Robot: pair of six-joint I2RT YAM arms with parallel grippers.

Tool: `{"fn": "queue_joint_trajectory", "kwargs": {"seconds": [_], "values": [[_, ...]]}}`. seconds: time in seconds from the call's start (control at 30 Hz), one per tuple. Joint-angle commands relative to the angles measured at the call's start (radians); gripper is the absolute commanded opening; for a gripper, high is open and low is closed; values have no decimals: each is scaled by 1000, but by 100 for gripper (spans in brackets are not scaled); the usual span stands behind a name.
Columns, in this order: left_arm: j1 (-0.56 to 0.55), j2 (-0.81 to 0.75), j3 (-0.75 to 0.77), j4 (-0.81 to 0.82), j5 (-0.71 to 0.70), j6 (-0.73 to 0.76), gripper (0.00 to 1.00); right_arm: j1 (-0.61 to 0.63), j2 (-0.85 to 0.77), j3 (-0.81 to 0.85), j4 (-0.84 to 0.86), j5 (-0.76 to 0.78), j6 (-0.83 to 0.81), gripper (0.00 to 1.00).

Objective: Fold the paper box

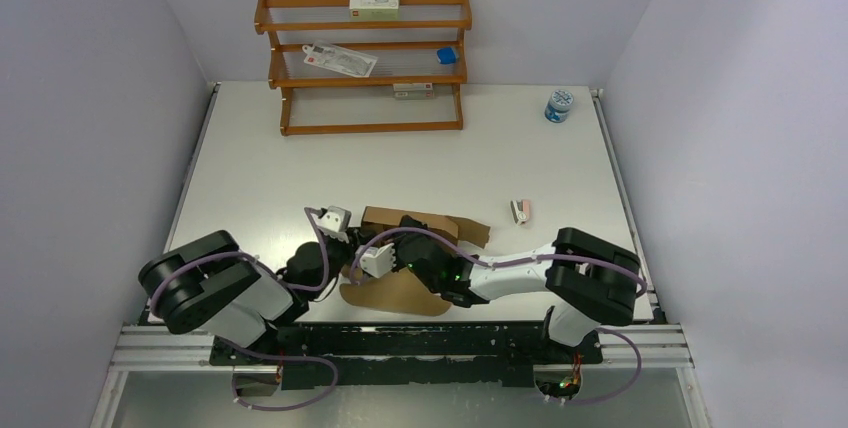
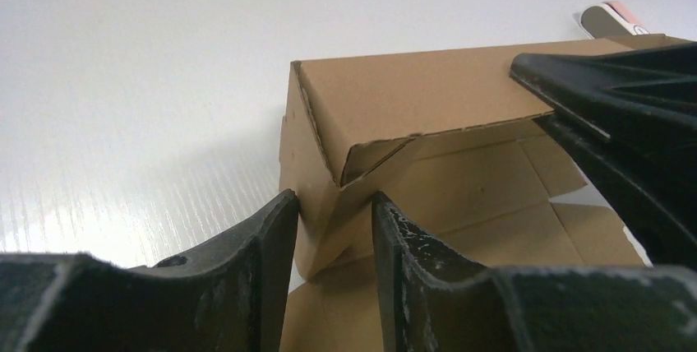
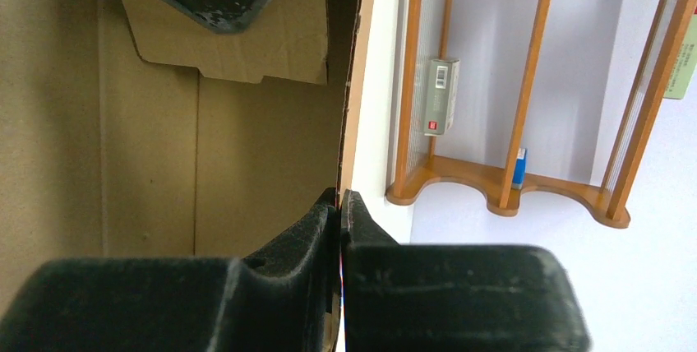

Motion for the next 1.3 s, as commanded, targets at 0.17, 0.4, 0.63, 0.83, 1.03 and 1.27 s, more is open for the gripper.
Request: {"fn": "queue_joint_trajectory", "kwargs": {"seconds": [0.17,0.4,0.63,0.83,1.03,1.27], "values": [[-3,147,-10,338,-49,53,41,18,77,9,-49,-16,19,7],[-3,298,-28,509,-43,51,36,46,49,32,-101,-10,41,11],[-6,370,-28,560,-39,60,32,43,-55,78,-228,-56,192,28],[-6,352,-29,560,-48,63,31,27,-142,84,-262,-80,303,46],[-6,345,-28,560,-47,71,31,-1,-216,114,-288,-127,439,55],[-5,348,-28,560,-40,79,31,-89,-293,168,-233,-306,661,58]]}}
